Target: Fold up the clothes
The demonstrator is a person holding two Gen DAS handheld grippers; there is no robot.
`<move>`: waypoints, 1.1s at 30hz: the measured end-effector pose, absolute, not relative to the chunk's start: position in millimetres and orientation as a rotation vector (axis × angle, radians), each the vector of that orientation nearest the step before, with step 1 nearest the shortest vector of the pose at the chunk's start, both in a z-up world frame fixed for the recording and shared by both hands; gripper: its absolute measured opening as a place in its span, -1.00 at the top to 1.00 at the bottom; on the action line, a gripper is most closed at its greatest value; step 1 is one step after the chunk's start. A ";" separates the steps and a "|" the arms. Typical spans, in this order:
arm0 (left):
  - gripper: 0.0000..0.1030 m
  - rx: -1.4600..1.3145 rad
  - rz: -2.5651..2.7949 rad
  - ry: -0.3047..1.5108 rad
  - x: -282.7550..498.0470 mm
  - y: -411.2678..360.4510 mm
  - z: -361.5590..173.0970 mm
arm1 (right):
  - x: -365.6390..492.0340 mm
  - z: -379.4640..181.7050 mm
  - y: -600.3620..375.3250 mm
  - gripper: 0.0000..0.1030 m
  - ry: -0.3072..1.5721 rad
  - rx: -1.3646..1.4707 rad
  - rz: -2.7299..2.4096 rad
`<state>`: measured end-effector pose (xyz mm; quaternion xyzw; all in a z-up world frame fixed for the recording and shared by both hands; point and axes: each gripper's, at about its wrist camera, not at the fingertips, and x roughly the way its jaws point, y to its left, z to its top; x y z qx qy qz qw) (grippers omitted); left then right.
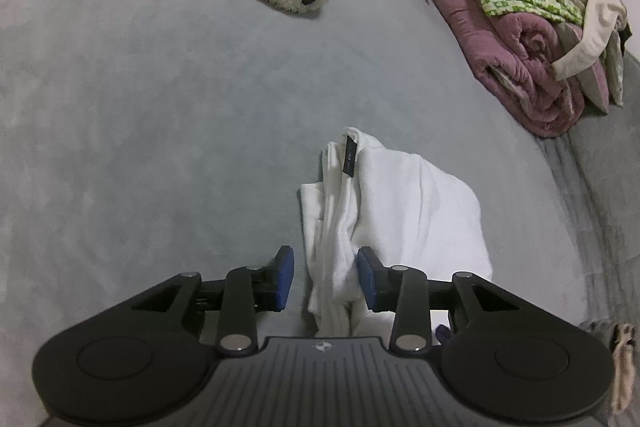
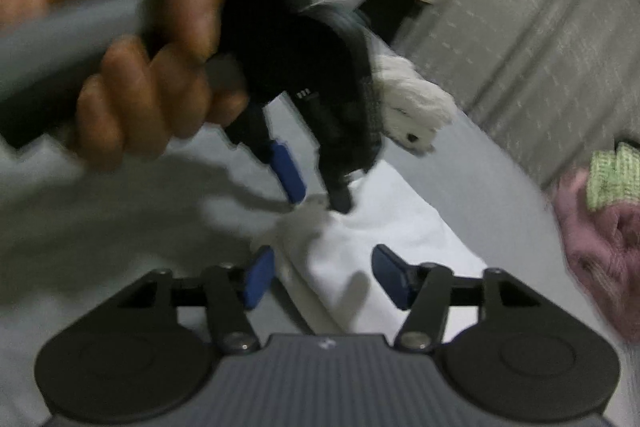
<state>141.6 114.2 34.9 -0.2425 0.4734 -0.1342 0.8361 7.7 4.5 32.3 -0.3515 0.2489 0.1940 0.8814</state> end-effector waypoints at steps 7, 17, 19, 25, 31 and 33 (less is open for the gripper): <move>0.28 -0.480 -0.255 1.011 144.1 113.6 34.1 | 12.3 1.6 33.3 -0.24 0.478 -1.038 0.410; 0.23 -0.615 -0.243 1.015 147.4 136.6 33.3 | 31.7 24.0 26.2 0.46 0.522 -0.846 0.435; 0.18 -0.709 -0.262 1.019 147.8 143.5 30.0 | 35.7 29.4 23.8 0.48 0.533 -0.796 0.441; -0.09 -1.059 -0.336 1.026 150.0 164.1 6.0 | 50.2 56.8 0.8 0.49 0.567 -0.472 0.430; -0.39 -1.163 -0.367 1.019 147.0 156.4 -5.7 | 53.9 73.6 -17.6 0.49 0.581 -0.324 0.429; -0.44 -1.174 -0.386 1.021 147.9 149.5 -9.7 | 54.1 77.8 -28.0 0.50 0.582 -0.313 0.430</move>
